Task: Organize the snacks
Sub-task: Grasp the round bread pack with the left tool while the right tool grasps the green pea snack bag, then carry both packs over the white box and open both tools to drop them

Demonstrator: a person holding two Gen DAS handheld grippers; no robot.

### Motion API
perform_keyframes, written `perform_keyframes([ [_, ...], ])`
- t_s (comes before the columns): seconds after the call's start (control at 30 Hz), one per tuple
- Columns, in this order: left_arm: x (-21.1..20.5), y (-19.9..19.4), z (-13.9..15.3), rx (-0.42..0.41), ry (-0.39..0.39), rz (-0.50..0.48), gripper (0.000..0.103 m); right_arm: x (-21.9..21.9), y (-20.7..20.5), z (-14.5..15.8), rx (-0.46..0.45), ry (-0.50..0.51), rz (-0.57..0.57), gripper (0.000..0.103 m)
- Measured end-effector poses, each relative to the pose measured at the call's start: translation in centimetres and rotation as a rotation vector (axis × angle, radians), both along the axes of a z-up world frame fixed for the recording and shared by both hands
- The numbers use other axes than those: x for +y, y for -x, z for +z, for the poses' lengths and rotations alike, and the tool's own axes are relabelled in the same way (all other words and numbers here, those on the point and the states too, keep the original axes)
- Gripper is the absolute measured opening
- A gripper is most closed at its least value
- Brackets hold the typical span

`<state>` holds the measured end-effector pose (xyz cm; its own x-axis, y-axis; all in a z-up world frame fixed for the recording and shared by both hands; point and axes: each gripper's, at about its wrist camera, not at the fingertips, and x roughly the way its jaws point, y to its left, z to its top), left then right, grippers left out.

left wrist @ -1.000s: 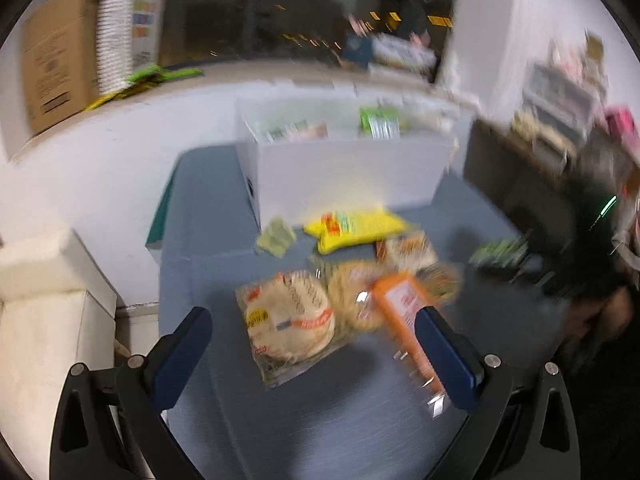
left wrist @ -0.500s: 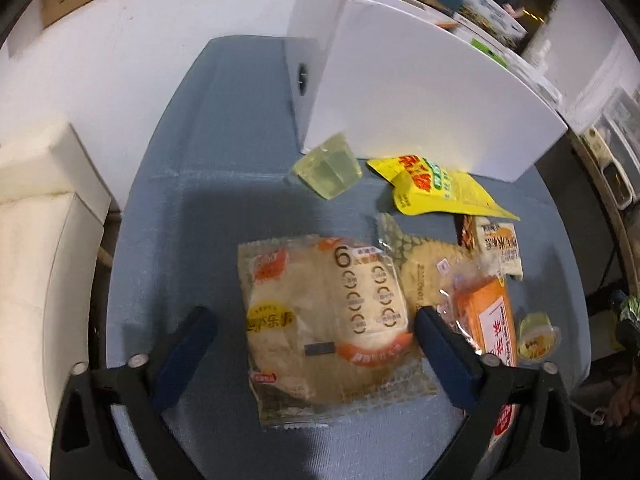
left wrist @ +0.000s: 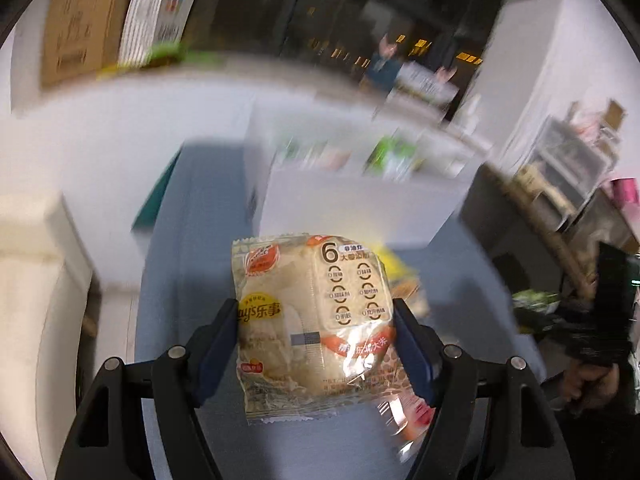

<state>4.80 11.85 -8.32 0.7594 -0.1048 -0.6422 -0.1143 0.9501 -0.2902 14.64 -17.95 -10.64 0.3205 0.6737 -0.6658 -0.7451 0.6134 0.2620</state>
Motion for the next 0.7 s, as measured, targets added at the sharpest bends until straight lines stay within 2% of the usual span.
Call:
perform_keyframes([
  [0.17,-0.5,-3.6,5.8,-0.152,-0.076,-0.040,0.078,1.2,-4.2,3.0,-0.002,-0.066,-0.032,0.038],
  [0.3,0.5,-9.2,8.7,-0.169,-0.081,-0.063,0.078,2.9,-9.0,5.6,0.012,-0.113,-0.069,0.038],
  [0.43,0.9,-16.6,9.6,-0.136,-0.074,-0.067,0.078,5.4,-14.7,7.2,0.009,-0.111,-0.117,0.038],
  [0.57,0.8,-21.2,8.8,-0.082,-0.083,-0.079,0.078,7.2,-18.6,7.1,0.012,-0.071,-0.163,0.038],
  [0.7,0.0,-23.9,7.5,-0.057,-0.105,-0.089,0.079,8.2,-20.6,6.6,0.027,-0.061,-0.163,0.038],
])
